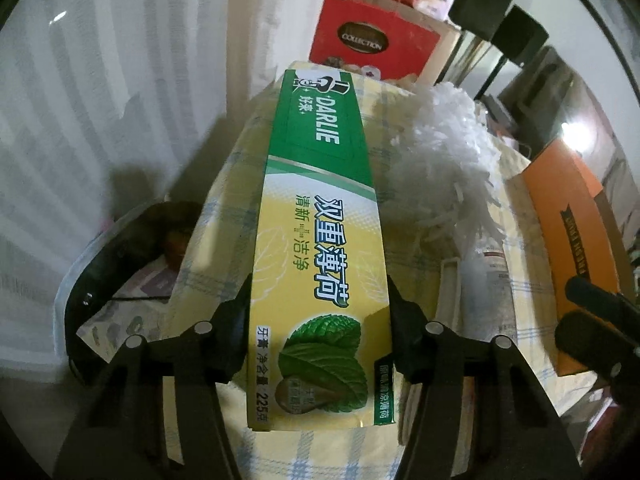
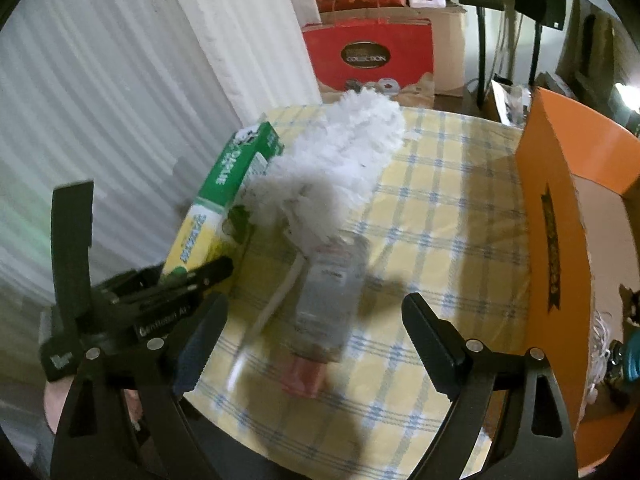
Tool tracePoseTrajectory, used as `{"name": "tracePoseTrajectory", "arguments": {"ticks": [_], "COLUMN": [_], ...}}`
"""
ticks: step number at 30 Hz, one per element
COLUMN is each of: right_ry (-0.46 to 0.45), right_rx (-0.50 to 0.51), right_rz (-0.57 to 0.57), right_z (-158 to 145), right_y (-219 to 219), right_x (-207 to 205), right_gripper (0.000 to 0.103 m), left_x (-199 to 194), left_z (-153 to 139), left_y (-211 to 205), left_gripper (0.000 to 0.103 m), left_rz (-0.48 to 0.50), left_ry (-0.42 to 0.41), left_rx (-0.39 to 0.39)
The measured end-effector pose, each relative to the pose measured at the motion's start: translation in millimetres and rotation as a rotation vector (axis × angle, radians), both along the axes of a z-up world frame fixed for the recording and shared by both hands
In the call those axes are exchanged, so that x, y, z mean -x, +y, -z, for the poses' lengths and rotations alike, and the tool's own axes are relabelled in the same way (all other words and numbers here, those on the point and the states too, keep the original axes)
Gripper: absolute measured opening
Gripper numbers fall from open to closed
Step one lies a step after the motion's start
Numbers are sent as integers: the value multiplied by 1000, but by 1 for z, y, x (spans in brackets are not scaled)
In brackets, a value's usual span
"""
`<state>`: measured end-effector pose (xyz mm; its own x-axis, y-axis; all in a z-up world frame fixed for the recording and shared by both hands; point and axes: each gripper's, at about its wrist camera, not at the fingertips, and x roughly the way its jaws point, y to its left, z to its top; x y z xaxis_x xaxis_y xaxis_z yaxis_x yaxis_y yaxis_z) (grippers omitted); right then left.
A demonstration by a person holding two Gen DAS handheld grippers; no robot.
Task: Organize objects
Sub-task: 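Lift the toothpaste box with the left gripper while the right grips its other end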
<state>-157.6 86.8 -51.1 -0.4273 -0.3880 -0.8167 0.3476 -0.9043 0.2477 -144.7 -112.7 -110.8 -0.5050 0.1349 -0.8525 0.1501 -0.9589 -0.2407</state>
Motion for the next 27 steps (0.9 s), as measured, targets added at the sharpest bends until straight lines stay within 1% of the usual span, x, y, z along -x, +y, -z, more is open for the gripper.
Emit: {"name": "tracePoseTrajectory", "arguments": {"ticks": [2, 3, 4, 6, 10, 13, 22, 27], "right_ry": [-11, -19, -33, -69, -102, -134, -250, -311], "right_rx": [31, 49, 79, 122, 146, 176, 255, 316], "right_rz": [-10, -15, -24, -39, -69, -84, -105, -123], "right_z": [-2, -2, -2, 1, 6, 11, 38, 46], "right_y": [-5, -8, -11, -19, -38, -48, -63, -68], "right_x": [3, 5, 7, 11, 18, 22, 22, 21], "right_gripper": [91, 86, 79, 70, 70, 70, 71, 71], "left_x": [-7, -12, -16, -25, -41, -49, -62, -68], "left_z": [1, 2, 3, 4, 4, 0, -5, -9], "left_y": [-6, -8, -10, -11, -13, -15, -13, -13], "left_gripper": [54, 54, 54, 54, 54, 54, 53, 53], "left_rz": [-20, -32, -38, -44, -46, -49, -61, -69], "left_ry": [8, 13, 17, 27, 37, 51, 66, 69], "left_rx": [-30, -50, -64, -91, -125, -131, -147, -153]}}
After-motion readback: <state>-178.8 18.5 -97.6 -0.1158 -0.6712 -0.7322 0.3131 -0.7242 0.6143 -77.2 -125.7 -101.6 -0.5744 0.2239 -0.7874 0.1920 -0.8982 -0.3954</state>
